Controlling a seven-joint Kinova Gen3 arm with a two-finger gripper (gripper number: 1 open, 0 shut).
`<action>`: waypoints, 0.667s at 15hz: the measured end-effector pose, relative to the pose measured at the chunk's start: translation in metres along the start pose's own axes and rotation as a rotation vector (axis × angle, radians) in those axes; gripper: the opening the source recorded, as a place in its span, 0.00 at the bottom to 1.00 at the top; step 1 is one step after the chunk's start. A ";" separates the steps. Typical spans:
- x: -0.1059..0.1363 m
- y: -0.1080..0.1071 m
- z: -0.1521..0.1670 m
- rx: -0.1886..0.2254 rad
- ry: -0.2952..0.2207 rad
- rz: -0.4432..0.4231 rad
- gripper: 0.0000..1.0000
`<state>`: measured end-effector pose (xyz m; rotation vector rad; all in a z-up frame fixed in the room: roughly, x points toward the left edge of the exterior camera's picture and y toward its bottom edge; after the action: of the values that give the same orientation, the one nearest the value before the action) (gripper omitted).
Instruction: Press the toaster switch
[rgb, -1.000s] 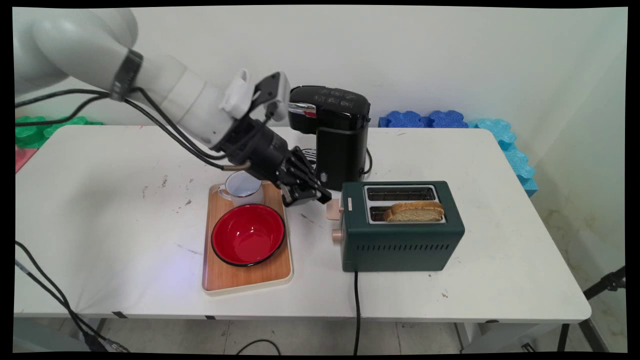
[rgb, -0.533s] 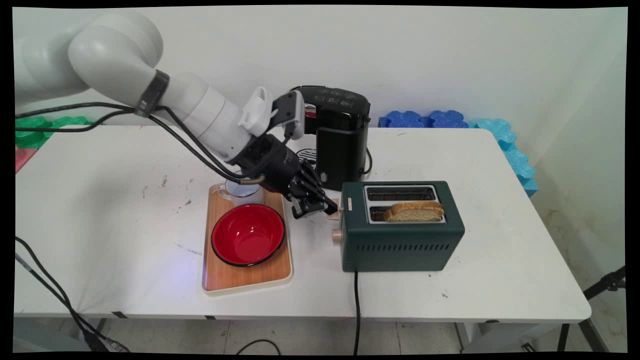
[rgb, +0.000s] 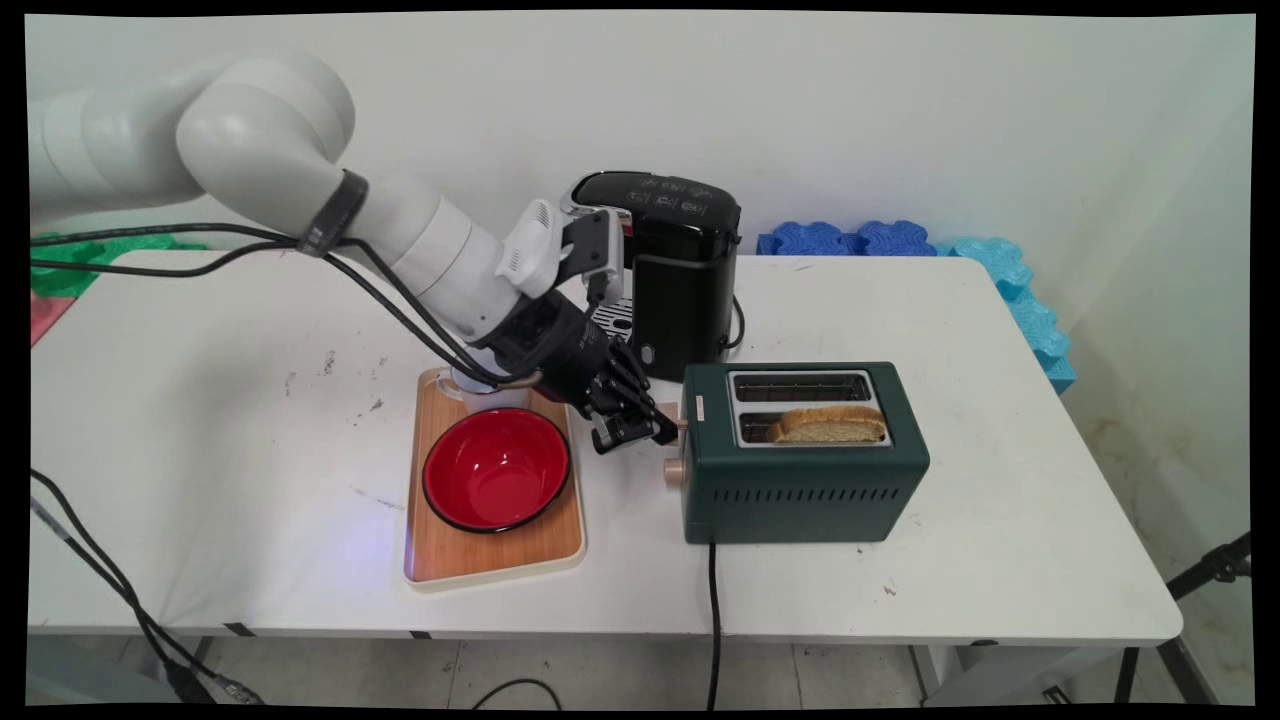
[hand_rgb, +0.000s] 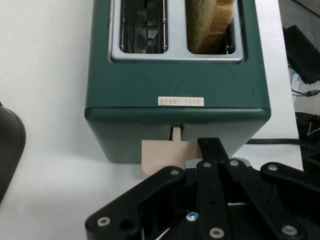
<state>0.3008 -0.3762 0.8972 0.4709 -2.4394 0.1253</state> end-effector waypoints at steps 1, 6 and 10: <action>0.000 0.000 0.002 0.001 -0.003 0.001 0.00; -0.003 -0.002 0.008 0.005 -0.014 0.005 0.00; -0.004 -0.005 0.013 0.011 -0.018 0.006 0.00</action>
<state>0.2983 -0.3820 0.8841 0.4717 -2.4594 0.1372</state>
